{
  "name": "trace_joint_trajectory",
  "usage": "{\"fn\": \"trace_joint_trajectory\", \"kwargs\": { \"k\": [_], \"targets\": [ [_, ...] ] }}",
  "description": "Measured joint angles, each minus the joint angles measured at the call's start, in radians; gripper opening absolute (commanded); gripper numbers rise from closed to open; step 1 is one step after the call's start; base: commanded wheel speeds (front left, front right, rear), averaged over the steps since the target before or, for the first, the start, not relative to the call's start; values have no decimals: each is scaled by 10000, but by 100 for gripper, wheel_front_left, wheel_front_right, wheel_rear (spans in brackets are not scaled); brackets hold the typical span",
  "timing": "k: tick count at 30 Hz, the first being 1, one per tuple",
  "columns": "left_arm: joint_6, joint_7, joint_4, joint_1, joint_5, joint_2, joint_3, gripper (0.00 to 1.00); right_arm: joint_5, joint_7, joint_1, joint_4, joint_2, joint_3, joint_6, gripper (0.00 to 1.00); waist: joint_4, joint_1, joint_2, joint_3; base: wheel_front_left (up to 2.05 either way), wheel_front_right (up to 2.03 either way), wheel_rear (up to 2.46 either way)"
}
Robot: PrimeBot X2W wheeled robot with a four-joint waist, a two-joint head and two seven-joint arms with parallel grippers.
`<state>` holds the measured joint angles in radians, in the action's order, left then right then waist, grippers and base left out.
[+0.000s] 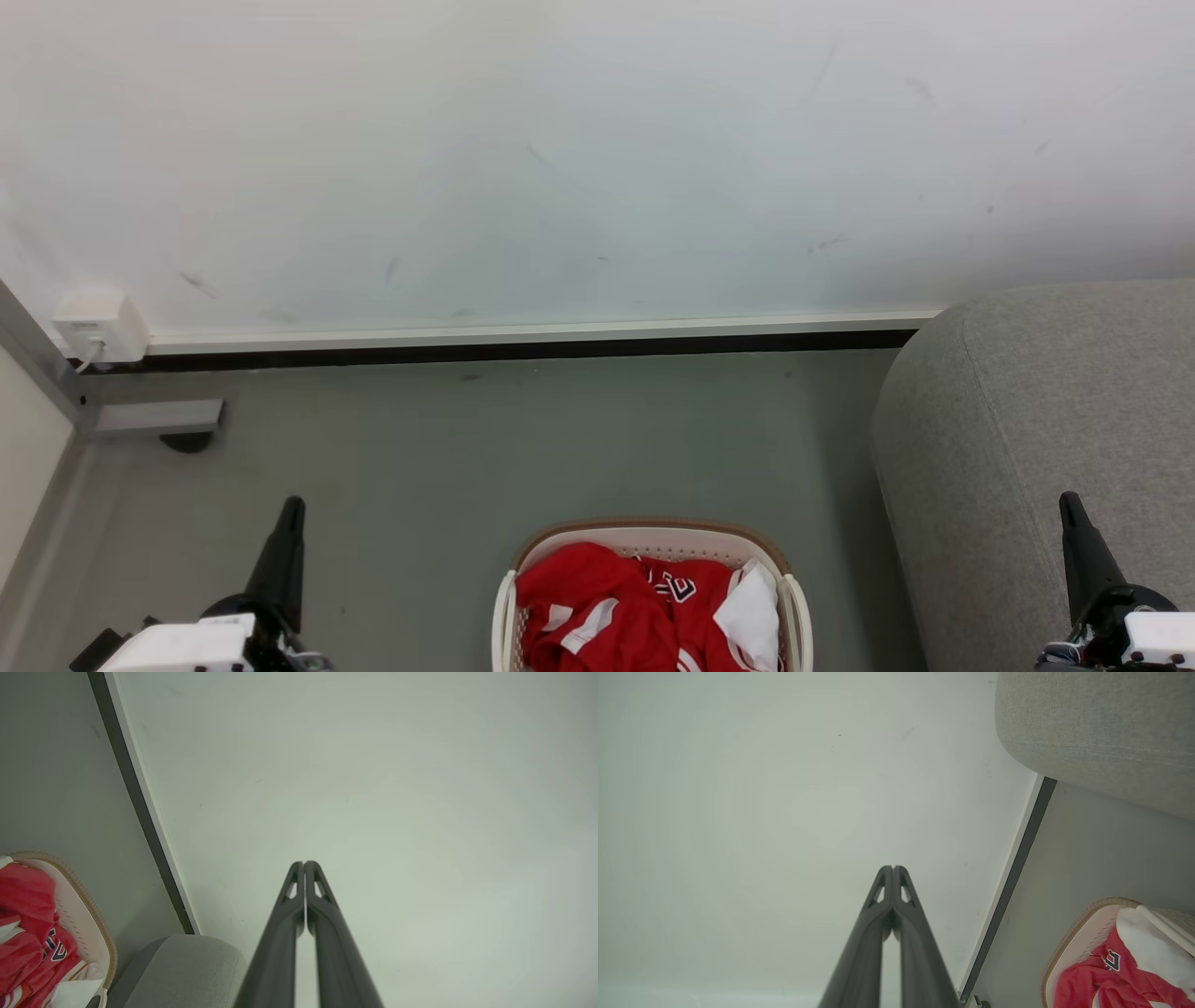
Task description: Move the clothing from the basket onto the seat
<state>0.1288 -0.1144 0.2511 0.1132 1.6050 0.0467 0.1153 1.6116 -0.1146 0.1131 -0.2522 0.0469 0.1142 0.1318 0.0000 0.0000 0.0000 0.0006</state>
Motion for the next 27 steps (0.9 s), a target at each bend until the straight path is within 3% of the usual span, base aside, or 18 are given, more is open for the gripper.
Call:
{"fn": "trace_joint_trajectory", "kwargs": {
  "k": [9,10,18,27],
  "targets": [
    [0,0,0,0,0,2,0,0,0,0,0,0,0,0,0,0,0,0,0,0,0,0,0],
    [-2,10,42,-19,-6,-12,-2,100,0,6,-19,-40,-13,-4,0,100,0,0,0,0,0,0,0],
    [-31,280,255,-326,-219,-88,-186,100,-276,274,-344,-238,-132,-104,0,100,5,0,0,6,0,0,0],
    [-33,717,117,-331,-1406,-86,-339,100,-2276,700,-374,46,-125,-326,0,100,16,0,0,37,0,0,0]
  ]
}}
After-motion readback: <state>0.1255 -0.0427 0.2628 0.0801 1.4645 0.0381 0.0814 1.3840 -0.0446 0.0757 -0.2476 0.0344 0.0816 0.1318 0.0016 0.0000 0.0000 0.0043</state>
